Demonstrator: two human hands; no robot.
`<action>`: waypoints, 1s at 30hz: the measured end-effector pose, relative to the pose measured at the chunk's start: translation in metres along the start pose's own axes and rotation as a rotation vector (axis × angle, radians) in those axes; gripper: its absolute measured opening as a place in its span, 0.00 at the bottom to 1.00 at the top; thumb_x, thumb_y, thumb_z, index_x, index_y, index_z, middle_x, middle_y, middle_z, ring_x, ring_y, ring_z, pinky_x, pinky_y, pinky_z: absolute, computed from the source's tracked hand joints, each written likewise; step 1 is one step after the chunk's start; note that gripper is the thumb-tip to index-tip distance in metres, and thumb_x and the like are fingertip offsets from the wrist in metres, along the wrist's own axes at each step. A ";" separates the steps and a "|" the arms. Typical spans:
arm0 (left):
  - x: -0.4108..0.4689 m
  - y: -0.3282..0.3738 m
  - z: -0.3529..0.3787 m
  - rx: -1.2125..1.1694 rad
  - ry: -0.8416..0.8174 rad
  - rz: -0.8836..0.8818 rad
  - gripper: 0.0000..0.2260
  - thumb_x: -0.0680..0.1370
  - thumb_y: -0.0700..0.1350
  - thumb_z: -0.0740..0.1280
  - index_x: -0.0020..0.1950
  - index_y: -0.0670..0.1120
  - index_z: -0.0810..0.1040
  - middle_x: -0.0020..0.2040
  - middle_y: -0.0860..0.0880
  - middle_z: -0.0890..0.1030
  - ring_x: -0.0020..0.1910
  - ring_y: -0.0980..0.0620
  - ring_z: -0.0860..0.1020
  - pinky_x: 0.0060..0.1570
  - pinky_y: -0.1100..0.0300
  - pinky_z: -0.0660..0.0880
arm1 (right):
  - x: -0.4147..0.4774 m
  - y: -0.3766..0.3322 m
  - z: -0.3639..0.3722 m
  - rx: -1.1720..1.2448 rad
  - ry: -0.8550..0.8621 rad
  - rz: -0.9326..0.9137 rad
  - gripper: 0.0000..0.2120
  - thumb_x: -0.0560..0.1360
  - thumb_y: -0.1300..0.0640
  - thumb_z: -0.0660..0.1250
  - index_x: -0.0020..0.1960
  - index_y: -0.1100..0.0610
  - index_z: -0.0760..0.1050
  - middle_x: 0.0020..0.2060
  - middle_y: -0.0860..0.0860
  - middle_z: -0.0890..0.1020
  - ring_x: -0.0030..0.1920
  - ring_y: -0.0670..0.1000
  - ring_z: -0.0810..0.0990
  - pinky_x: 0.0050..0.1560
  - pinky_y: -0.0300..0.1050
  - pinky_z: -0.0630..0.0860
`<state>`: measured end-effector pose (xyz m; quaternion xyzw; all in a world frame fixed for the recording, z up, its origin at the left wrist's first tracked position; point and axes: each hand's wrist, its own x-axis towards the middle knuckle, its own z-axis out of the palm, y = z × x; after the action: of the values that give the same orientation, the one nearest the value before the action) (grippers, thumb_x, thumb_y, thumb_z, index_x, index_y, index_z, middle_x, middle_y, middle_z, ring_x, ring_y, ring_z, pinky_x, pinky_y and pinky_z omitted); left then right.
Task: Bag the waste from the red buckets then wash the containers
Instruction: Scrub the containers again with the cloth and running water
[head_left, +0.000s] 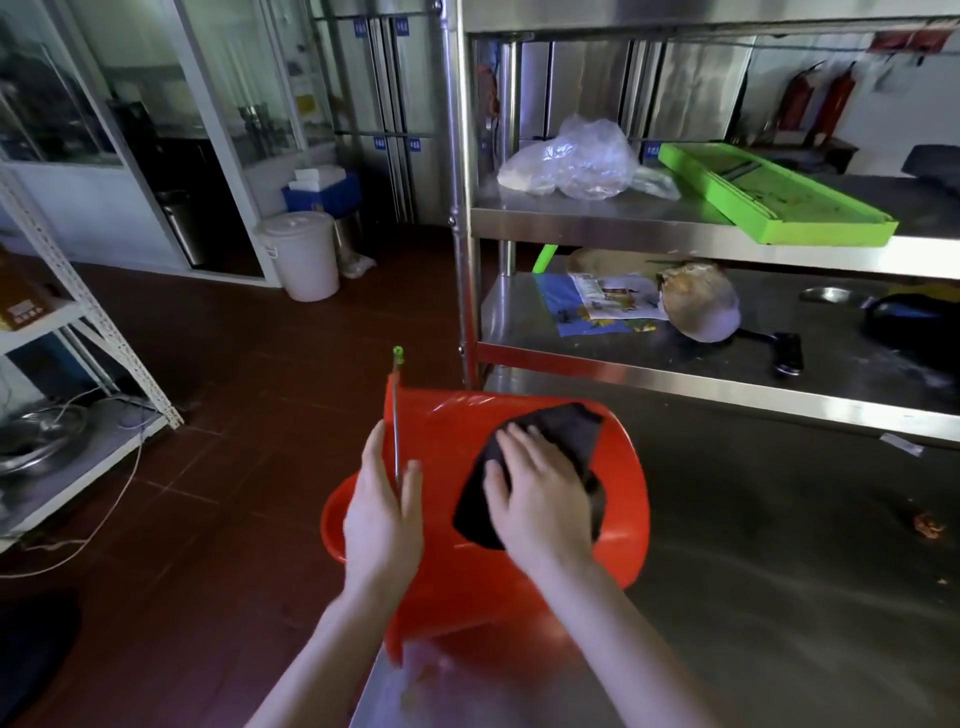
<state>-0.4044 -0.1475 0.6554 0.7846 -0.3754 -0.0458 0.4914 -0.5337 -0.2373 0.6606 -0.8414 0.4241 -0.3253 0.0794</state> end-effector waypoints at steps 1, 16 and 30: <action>-0.007 0.001 0.005 -0.046 0.023 0.002 0.22 0.81 0.53 0.58 0.75 0.59 0.59 0.66 0.50 0.77 0.60 0.49 0.78 0.51 0.60 0.70 | 0.000 -0.020 0.009 0.044 0.011 -0.078 0.18 0.78 0.51 0.60 0.63 0.58 0.78 0.63 0.53 0.79 0.66 0.54 0.75 0.66 0.50 0.71; 0.014 -0.013 -0.033 -0.087 -0.081 -0.163 0.15 0.75 0.47 0.67 0.56 0.64 0.69 0.42 0.50 0.82 0.31 0.54 0.80 0.30 0.53 0.78 | 0.006 0.073 -0.029 0.015 0.026 0.233 0.16 0.80 0.50 0.61 0.63 0.57 0.78 0.60 0.52 0.81 0.60 0.54 0.78 0.54 0.51 0.79; 0.005 -0.033 -0.023 -0.077 -0.022 0.105 0.30 0.83 0.44 0.59 0.76 0.69 0.50 0.29 0.49 0.79 0.26 0.52 0.77 0.27 0.59 0.72 | 0.003 -0.072 0.026 0.152 -0.010 -0.268 0.17 0.77 0.51 0.61 0.60 0.57 0.80 0.60 0.51 0.81 0.66 0.51 0.75 0.69 0.50 0.69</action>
<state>-0.3728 -0.1261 0.6421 0.7438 -0.4194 -0.0427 0.5187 -0.4693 -0.1980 0.6713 -0.8837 0.2819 -0.3599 0.1006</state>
